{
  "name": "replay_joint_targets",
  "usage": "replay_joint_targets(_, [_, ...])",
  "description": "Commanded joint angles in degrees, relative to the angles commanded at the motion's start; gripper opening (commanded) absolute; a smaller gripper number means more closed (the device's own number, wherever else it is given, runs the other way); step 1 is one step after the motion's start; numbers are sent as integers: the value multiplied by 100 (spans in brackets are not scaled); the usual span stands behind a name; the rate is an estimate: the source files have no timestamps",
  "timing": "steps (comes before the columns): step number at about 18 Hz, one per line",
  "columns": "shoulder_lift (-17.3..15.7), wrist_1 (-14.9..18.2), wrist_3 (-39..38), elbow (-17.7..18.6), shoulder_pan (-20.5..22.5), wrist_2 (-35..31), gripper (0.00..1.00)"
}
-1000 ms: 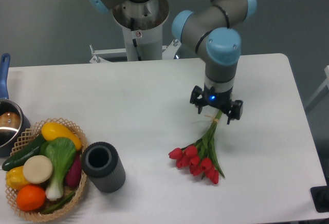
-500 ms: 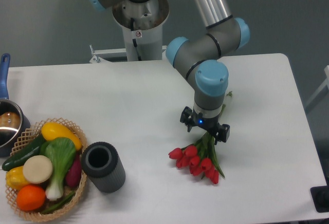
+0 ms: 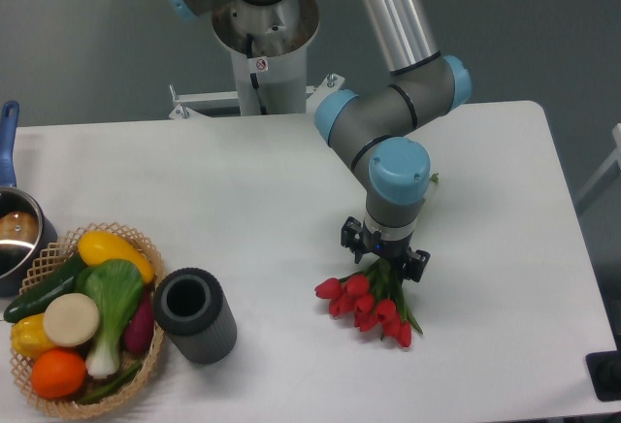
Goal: Pick up the flowers from the table
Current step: 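Lift the red tulip bunch up off the table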
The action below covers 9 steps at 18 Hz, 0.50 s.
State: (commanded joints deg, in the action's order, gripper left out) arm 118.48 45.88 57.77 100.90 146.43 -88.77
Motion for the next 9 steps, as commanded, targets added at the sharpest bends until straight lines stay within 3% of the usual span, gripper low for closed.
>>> replay_joint_targets(1, [-53,0,-237,-9,-9,-17,0])
replay_joint_targets(9, [-597,52,-442,-193,325,-53,0])
